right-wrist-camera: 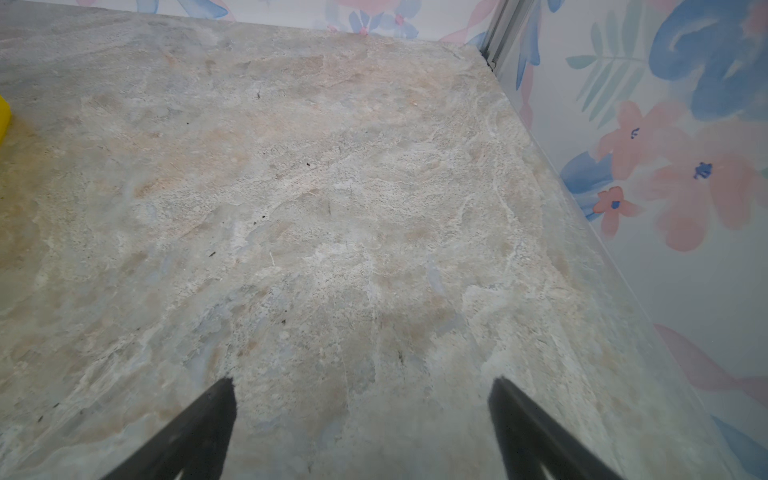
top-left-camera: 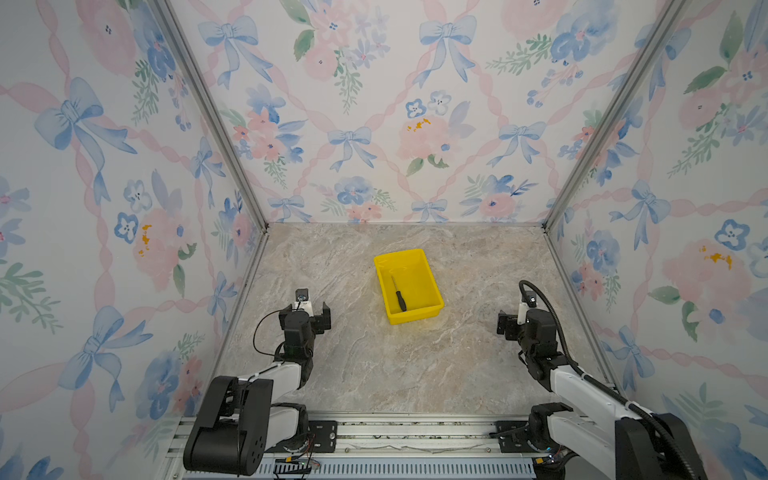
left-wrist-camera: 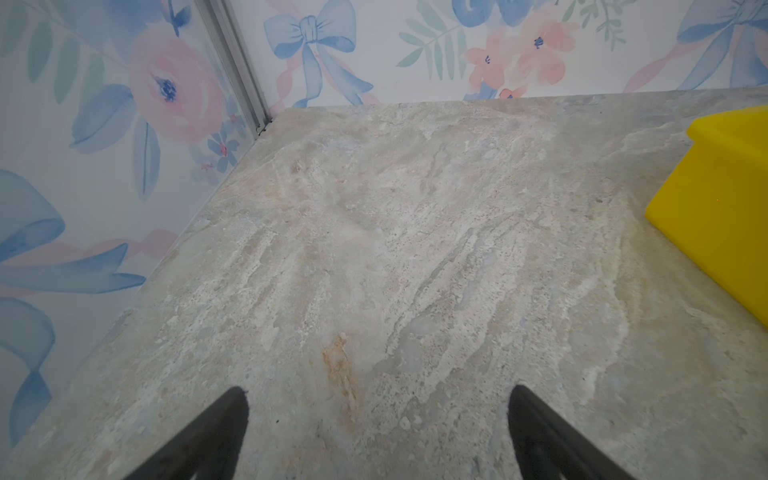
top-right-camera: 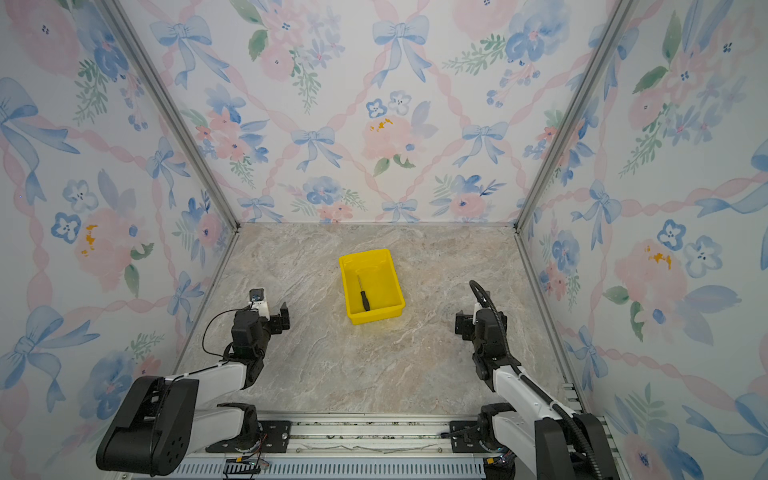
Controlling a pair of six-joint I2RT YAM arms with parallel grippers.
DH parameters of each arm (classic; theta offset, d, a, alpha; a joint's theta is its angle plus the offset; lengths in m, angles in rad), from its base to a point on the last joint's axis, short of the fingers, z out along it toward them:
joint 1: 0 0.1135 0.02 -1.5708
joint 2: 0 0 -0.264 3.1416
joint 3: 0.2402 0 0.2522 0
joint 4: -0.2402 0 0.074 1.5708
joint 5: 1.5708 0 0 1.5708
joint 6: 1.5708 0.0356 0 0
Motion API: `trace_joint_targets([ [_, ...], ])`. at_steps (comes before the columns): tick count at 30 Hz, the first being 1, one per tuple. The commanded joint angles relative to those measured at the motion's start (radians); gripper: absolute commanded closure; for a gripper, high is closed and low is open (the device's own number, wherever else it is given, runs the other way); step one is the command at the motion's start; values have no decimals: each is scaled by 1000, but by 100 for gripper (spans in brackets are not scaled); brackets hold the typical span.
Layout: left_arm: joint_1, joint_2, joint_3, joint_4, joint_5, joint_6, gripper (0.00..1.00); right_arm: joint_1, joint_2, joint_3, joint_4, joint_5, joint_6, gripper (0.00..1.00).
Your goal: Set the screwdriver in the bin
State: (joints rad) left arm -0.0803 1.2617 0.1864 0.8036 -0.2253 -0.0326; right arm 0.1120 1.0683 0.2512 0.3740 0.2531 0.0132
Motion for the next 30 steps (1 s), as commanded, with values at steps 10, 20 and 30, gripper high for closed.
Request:
trace_joint_targets([
  [10,32,222,107,225,140,24,2,-77,296,128,372,-148,-10,3],
  [20,45,281,87,305,158,18,2,-95,466,111,570,-225,-3,3],
  [30,45,292,67,357,141,15,2,-101,481,137,542,-236,3,3],
])
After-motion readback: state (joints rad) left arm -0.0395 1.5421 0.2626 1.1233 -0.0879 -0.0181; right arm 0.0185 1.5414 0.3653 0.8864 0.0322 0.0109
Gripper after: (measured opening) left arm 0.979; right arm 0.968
